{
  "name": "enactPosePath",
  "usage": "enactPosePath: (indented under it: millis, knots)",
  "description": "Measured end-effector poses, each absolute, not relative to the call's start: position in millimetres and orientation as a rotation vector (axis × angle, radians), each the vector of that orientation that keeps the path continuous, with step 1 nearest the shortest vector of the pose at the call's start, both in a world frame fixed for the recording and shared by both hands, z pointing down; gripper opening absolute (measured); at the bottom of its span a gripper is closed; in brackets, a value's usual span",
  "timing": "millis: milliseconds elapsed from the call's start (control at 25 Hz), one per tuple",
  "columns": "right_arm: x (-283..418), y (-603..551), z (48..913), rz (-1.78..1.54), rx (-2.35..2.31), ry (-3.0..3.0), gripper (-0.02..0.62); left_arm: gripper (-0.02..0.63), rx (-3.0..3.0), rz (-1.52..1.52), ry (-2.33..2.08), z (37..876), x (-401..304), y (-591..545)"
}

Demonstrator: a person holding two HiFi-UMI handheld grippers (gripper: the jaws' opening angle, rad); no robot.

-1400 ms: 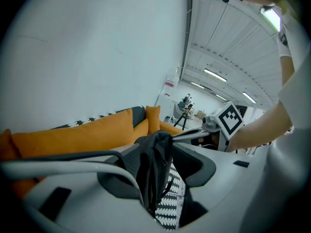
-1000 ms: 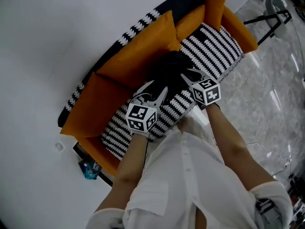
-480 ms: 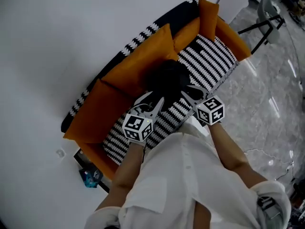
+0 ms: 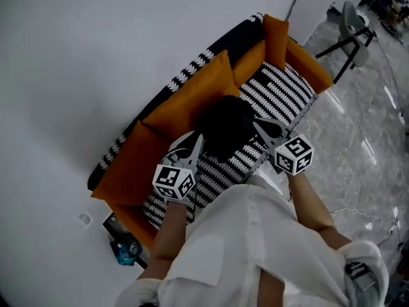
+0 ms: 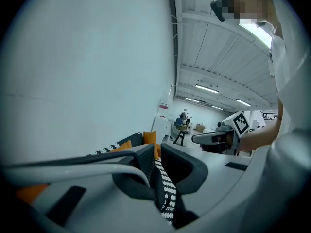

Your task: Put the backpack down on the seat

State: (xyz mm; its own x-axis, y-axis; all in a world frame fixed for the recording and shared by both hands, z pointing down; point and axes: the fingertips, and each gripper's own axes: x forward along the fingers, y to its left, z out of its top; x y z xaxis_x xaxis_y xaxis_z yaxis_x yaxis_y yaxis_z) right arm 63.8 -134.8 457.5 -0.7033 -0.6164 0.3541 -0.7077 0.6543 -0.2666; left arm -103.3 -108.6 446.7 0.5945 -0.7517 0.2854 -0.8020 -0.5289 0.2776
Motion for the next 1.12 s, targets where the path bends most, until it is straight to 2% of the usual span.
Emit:
enactPosePath:
  millis: [1120]
  knots:
    - [76, -126, 458, 0.56, 1.095, -2.607, 0.017, 0.058, 2.421, 0.199, -1.242, 451, -97, -94]
